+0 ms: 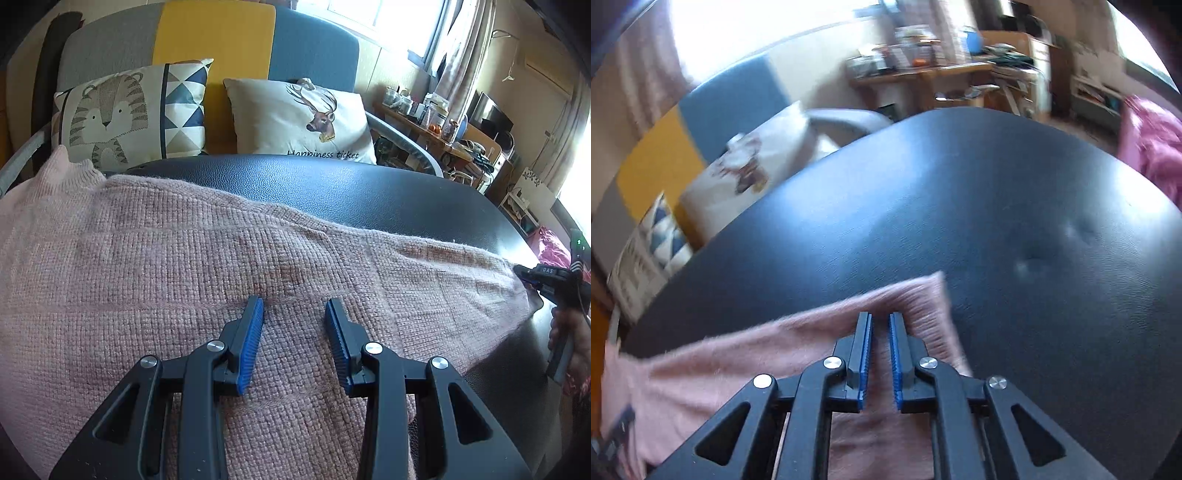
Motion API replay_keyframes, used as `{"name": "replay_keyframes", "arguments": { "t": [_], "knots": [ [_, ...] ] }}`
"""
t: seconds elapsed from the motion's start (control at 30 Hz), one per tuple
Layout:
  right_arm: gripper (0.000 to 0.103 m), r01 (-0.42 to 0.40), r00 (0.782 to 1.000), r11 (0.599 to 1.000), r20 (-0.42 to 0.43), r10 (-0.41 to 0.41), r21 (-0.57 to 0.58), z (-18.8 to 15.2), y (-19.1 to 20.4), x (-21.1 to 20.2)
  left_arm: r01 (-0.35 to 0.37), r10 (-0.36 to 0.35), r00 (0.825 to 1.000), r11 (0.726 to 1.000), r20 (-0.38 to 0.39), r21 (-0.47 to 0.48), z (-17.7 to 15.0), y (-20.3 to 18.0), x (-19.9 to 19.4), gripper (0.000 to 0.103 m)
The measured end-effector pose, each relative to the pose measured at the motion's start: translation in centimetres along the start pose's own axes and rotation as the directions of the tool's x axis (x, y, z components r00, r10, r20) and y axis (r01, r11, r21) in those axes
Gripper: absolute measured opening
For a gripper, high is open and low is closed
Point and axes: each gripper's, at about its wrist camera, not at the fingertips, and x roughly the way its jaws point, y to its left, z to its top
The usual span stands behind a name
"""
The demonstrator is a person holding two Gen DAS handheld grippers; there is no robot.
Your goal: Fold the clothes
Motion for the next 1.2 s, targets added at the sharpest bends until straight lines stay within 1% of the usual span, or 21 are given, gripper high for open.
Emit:
{"name": "replay_keyframes", "arguments": {
  "t": [0.13,0.17,0.23,0.3,0.4,0.47,0.53,0.57,0.63,0.67,0.7,0.73,0.77,0.87,0.93,0.97,1.0,1.1,1.2],
  "knots": [
    [0.004,0.064,0.997,0.997,0.028,-0.065,0.046,0.9,-1.7,-0.4,0.004,-0.004,1.000,1.000,0.005,-0.003,-0.1,0.1,0.1,0.038],
    [0.008,0.055,0.998,0.997,0.036,-0.057,0.054,0.7,-1.7,-0.8,0.003,-0.003,1.000,1.000,0.006,-0.003,-0.1,0.0,0.1,0.038],
    [0.009,-0.006,0.998,0.998,0.064,0.002,0.070,0.2,-1.5,-2.2,0.001,-0.001,1.000,1.000,0.006,0.000,-0.1,0.0,0.1,0.038],
    [0.009,-0.088,0.994,0.994,0.072,0.084,0.062,-0.9,-0.6,-3.7,0.001,-0.001,1.000,1.000,0.006,-0.001,-0.1,0.0,0.1,0.038],
    [0.009,-0.170,0.985,0.985,0.029,0.170,0.007,-3.4,1.5,-4.6,0.002,-0.002,1.000,1.000,0.006,-0.002,-0.1,0.0,0.0,0.038],
    [0.009,-0.196,0.980,0.981,-0.021,0.196,-0.009,-4.7,2.2,-4.2,0.004,-0.003,1.000,1.000,0.006,-0.003,-0.1,0.0,0.0,0.038],
    [0.009,-0.180,0.983,0.984,-0.048,0.179,-0.016,-5.4,2.3,-3.2,0.008,-0.008,1.000,1.000,0.006,-0.006,-0.1,0.1,0.0,0.038],
    [0.008,-0.179,0.983,0.984,-0.038,0.178,-0.009,-5.7,1.6,-3.3,0.009,-0.009,1.000,1.000,0.006,-0.007,-0.1,0.1,0.0,0.038],
    [0.008,-0.138,0.990,0.990,-0.021,0.139,0.038,-5.3,0.2,-3.1,0.006,-0.006,1.000,1.000,0.006,-0.005,-0.1,0.0,0.0,0.038],
    [0.003,-0.107,0.994,0.992,-0.016,0.108,0.063,-4.8,-0.7,-2.8,0.005,-0.005,1.000,1.000,0.006,-0.004,-0.1,0.0,-0.1,0.038],
    [0.000,-0.117,0.993,0.988,-0.010,0.118,0.097,-4.6,-1.7,-2.6,0.007,-0.006,1.000,1.000,0.007,-0.005,-0.1,0.0,-0.1,0.038],
    [0.000,-0.121,0.992,0.984,-0.003,0.123,0.127,-4.4,-2.6,-2.6,0.007,-0.007,1.000,1.000,0.007,-0.006,-0.1,0.0,-0.1,0.038],
    [0.000,-0.110,0.994,0.983,0.008,0.110,0.147,-4.5,-3.2,-2.9,0.008,-0.008,1.000,1.000,0.007,-0.007,-0.1,0.0,-0.1,0.038],
    [0.000,-0.102,0.995,0.977,0.039,0.096,0.187,-4.3,-4.5,-3.6,0.009,-0.009,1.000,1.000,0.007,-0.007,-0.1,0.0,-0.1,0.038],
    [0.002,-0.064,0.997,0.982,0.060,0.054,0.177,-4.1,-4.7,-4.3,0.011,-0.011,1.000,1.000,0.007,-0.010,-0.1,0.0,-0.1,0.038],
    [0.005,-0.040,0.997,0.985,0.066,0.029,0.169,-4.0,-4.8,-4.5,0.012,-0.012,1.000,1.000,0.007,-0.010,-0.1,0.1,-0.1,0.038],
    [0.006,-0.007,0.998,0.988,0.062,-0.003,0.156,-3.8,-4.9,-4.6,0.013,-0.013,1.000,1.000,0.007,-0.011,-0.1,0.1,-0.1,0.038],
    [0.008,-0.025,0.997,0.978,0.079,0.008,0.208,-3.5,-5.1,-4.5,0.014,-0.014,1.000,1.000,0.008,-0.012,-0.1,0.1,-0.1,0.038],
    [0.008,-0.106,0.991,0.979,0.103,0.089,0.172,-3.9,-3.5,-5.3,0.013,-0.013,1.000,1.000,0.007,-0.011,-0.1,0.0,-0.1,0.038]
  ]
}}
